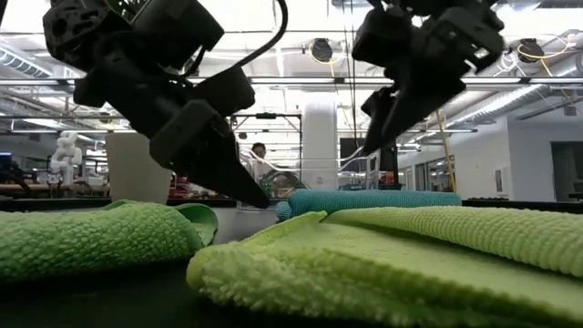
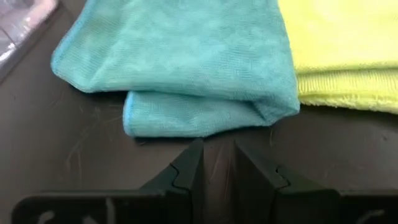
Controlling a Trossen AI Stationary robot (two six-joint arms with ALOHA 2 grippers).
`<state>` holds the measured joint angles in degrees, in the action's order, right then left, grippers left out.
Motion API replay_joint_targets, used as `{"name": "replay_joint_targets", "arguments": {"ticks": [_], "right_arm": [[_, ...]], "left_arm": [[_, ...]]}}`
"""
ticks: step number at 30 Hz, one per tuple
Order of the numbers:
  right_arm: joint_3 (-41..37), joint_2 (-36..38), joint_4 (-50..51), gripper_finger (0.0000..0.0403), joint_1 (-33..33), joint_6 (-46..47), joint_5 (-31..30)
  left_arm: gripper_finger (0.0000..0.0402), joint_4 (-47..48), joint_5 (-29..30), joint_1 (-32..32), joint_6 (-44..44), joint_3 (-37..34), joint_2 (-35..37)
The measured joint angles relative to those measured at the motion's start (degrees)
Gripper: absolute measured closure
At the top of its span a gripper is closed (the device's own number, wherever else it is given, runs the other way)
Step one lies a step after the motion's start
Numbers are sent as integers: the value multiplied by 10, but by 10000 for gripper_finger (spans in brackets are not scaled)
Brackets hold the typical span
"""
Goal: Fold microfiber towels
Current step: Fold the blue towel
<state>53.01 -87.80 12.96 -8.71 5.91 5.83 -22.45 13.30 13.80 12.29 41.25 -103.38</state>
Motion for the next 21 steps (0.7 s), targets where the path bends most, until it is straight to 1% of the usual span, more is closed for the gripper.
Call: {"name": "replay_joint_targets", "arguments": {"ticks": [4, 7, 10, 15, 18, 21], "right_arm": [[0, -31, 6, 183, -31, 23, -27], [0, -62, 6, 183, -49, 32, -73], [0, -91, 7, 183, -54, 40, -100], [1, -113, 4, 192, -51, 61, -111], [0, -105, 8, 218, -50, 60, -124], [0, -82, 10, 274, -50, 49, -136]], "left_arm": [[311, -16, 0, -1, 0, 0, -4], [311, -30, 1, -1, 0, 0, -4], [311, -39, 1, 0, -2, 0, -4], [311, -42, 1, -1, -1, 0, -4], [311, -43, 1, 0, -1, 0, -4], [311, -44, -4, 0, -1, 0, -4]]}}
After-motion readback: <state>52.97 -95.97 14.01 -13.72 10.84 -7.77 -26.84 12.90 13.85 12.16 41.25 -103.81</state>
